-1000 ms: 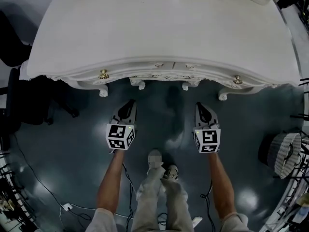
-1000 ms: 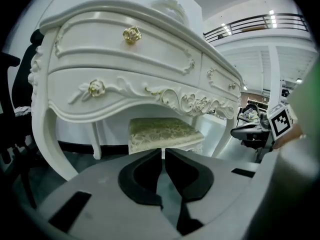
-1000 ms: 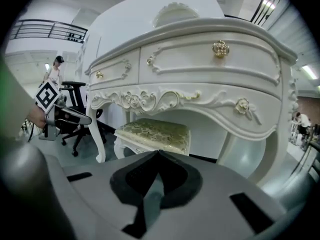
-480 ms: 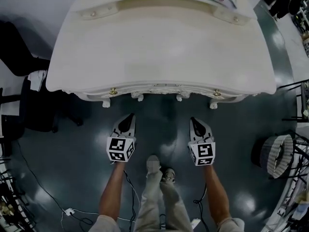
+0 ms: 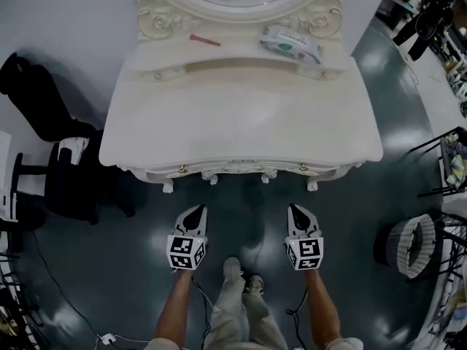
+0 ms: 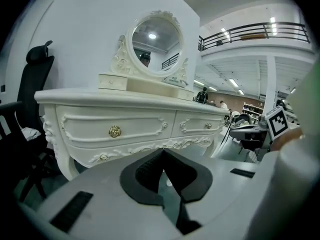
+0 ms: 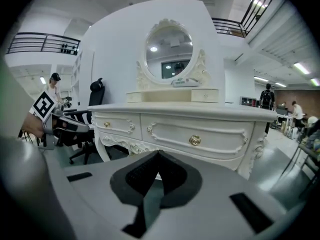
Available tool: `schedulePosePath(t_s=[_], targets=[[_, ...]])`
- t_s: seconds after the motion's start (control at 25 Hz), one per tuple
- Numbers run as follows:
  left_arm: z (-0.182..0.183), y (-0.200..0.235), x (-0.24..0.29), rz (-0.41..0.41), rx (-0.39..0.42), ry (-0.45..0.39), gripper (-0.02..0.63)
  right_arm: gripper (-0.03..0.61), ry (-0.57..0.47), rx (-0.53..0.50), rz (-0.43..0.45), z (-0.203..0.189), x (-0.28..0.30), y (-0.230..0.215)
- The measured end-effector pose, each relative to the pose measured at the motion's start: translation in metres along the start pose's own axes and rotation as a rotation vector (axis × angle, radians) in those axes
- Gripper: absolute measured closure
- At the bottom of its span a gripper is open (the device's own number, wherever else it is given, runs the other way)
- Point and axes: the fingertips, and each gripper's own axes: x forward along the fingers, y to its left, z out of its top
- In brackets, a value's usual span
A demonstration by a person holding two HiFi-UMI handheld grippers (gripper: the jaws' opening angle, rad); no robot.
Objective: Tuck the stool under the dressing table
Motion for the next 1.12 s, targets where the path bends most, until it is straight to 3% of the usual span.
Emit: schedulePosePath(t_s=[0.52,1.0,1.12], targets=[[0.088,-0.04,-0.071,0.008,0.046,-0.056,0.6,0.577,-0.08,0.017,-0.037,0.078,-0.095,-0.018],[0.133,-0.07,-0.141,0.05,0.037,-0.101,0.6,0.577,-0.127,-0.001,-0.043,0.127,-0.17,-0.016],[0.144,-0.076,-0.156,0.054,0.067,-0.108,0.6,0.577,-0.14,-0.016,-0.041,0.139,-0.185,-0.017]])
